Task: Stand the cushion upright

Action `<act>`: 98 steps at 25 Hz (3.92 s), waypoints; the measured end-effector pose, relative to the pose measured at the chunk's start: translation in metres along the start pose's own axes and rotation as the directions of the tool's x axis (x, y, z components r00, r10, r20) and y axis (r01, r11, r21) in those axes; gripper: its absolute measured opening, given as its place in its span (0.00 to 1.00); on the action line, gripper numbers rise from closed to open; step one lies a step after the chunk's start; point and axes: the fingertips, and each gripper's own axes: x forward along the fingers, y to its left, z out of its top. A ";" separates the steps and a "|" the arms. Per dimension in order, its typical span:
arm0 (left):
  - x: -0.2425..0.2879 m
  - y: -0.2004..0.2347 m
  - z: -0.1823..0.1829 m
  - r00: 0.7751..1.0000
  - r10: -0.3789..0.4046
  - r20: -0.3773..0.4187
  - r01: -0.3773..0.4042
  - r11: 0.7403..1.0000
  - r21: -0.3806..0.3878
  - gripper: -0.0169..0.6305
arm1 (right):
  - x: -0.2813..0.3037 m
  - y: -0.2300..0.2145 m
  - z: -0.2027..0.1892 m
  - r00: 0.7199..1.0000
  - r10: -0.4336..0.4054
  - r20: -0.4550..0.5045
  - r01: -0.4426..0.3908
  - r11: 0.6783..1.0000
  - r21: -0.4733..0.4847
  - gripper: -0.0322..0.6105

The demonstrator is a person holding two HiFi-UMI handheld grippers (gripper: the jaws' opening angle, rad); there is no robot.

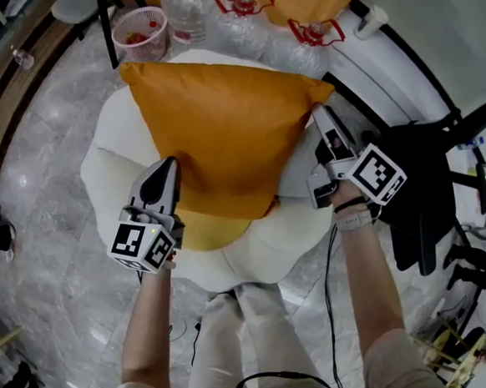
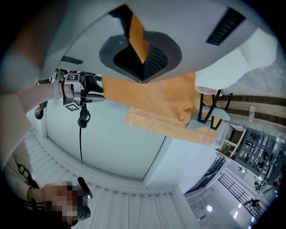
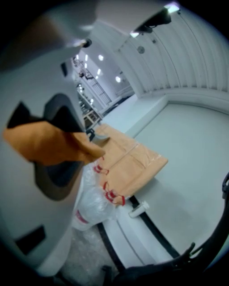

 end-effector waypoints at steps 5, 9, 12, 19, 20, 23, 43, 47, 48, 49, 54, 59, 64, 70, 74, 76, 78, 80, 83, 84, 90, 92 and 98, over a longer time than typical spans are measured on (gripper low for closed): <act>-0.023 0.004 -0.009 1.000 0.004 -0.021 -0.004 1.000 -0.005 0.06 | -0.007 0.008 -0.014 1.000 0.009 -0.019 -0.009 1.000 -0.017 0.34; -0.043 0.008 -0.010 0.999 0.022 -0.023 -0.023 0.999 -0.027 0.06 | -0.010 0.019 -0.023 0.999 0.024 -0.034 -0.025 0.999 -0.028 0.34; -0.060 0.011 -0.010 0.999 0.042 -0.016 -0.043 0.998 -0.037 0.06 | -0.016 0.025 -0.030 0.999 0.027 -0.034 -0.027 0.999 -0.023 0.34; -0.098 0.010 -0.015 0.997 0.071 -0.013 -0.071 0.995 -0.071 0.06 | -0.047 0.032 -0.051 0.998 0.024 -0.063 -0.027 0.998 -0.054 0.34; -0.101 0.009 -0.015 0.997 0.072 -0.011 -0.073 0.995 -0.075 0.06 | -0.052 0.034 -0.058 0.997 0.024 -0.075 -0.029 0.998 -0.054 0.34; -0.114 0.003 -0.017 0.998 0.067 -0.009 -0.067 0.994 -0.084 0.06 | -0.070 0.043 -0.083 0.993 0.029 -0.118 -0.038 0.996 -0.079 0.32; -0.173 -0.088 0.020 0.999 0.001 0.045 0.005 0.990 -0.142 0.06 | -0.175 0.168 -0.140 0.935 0.234 -0.265 -0.305 0.912 -0.273 0.08; -0.193 -0.122 0.030 0.999 -0.028 0.040 0.033 0.992 -0.125 0.06 | -0.211 0.196 -0.147 0.922 0.256 -0.290 -0.336 0.901 -0.274 0.08; -0.199 -0.131 0.033 0.999 -0.033 0.038 0.037 0.992 -0.125 0.06 | -0.221 0.203 -0.150 0.919 0.258 -0.298 -0.342 0.898 -0.275 0.08; -0.205 -0.139 0.036 0.999 -0.038 0.039 0.042 0.992 -0.123 0.06 | -0.231 0.209 -0.152 0.916 0.261 -0.306 -0.348 0.895 -0.278 0.08; -0.231 -0.184 0.051 0.996 -0.084 0.034 0.088 0.989 -0.117 0.06 | -0.282 0.239 -0.157 0.906 0.269 -0.326 -0.367 0.884 -0.291 0.08; -0.260 -0.226 0.060 0.992 -0.127 0.025 0.129 0.986 -0.109 0.06 | -0.330 0.268 -0.163 0.894 0.271 -0.356 -0.388 0.866 -0.315 0.08; -0.279 -0.259 0.075 0.987 -0.160 0.021 0.162 0.981 -0.107 0.06 | -0.366 0.292 -0.159 0.888 0.271 -0.372 -0.402 0.850 -0.339 0.08; -0.297 -0.291 0.083 0.980 -0.201 0.007 0.200 0.975 -0.098 0.06 | -0.397 0.309 -0.150 0.889 0.275 -0.366 -0.404 0.848 -0.343 0.08; -0.309 -0.306 0.090 0.979 -0.205 0.001 0.204 0.971 -0.125 0.06 | -0.414 0.323 -0.148 0.884 0.285 -0.371 -0.418 0.837 -0.353 0.08; -0.314 -0.311 0.094 0.978 -0.210 0.008 0.209 0.970 -0.121 0.06 | -0.420 0.331 -0.147 0.879 0.296 -0.374 -0.431 0.830 -0.354 0.08; -0.319 -0.314 0.097 0.977 -0.212 0.017 0.212 0.969 -0.125 0.06 | -0.426 0.337 -0.146 0.874 0.306 -0.378 -0.441 0.825 -0.352 0.08; -0.325 -0.319 0.100 0.977 -0.210 0.021 0.211 0.968 -0.138 0.06 | -0.432 0.343 -0.146 0.869 0.314 -0.383 -0.451 0.820 -0.351 0.08; -0.330 -0.325 0.107 0.975 -0.219 0.034 0.222 0.965 -0.140 0.06 | -0.438 0.349 -0.143 0.866 0.319 -0.385 -0.458 0.817 -0.352 0.08; -0.332 -0.327 0.109 0.975 -0.219 0.037 0.222 0.965 -0.141 0.06 | -0.440 0.351 -0.143 0.865 0.319 -0.387 -0.460 0.814 -0.355 0.08; -0.341 -0.330 0.119 0.973 -0.222 0.057 0.228 0.964 -0.140 0.06 | -0.449 0.360 -0.142 0.864 0.325 -0.386 -0.466 0.806 -0.365 0.08; -0.341 -0.332 0.121 0.973 -0.221 0.058 0.228 0.963 -0.145 0.06 | -0.450 0.361 -0.140 0.867 0.325 -0.378 -0.462 0.809 -0.364 0.08; -0.344 -0.334 0.121 0.977 -0.210 0.048 0.215 0.964 -0.158 0.06 | -0.456 0.359 -0.140 0.868 0.324 -0.376 -0.458 0.815 -0.356 0.08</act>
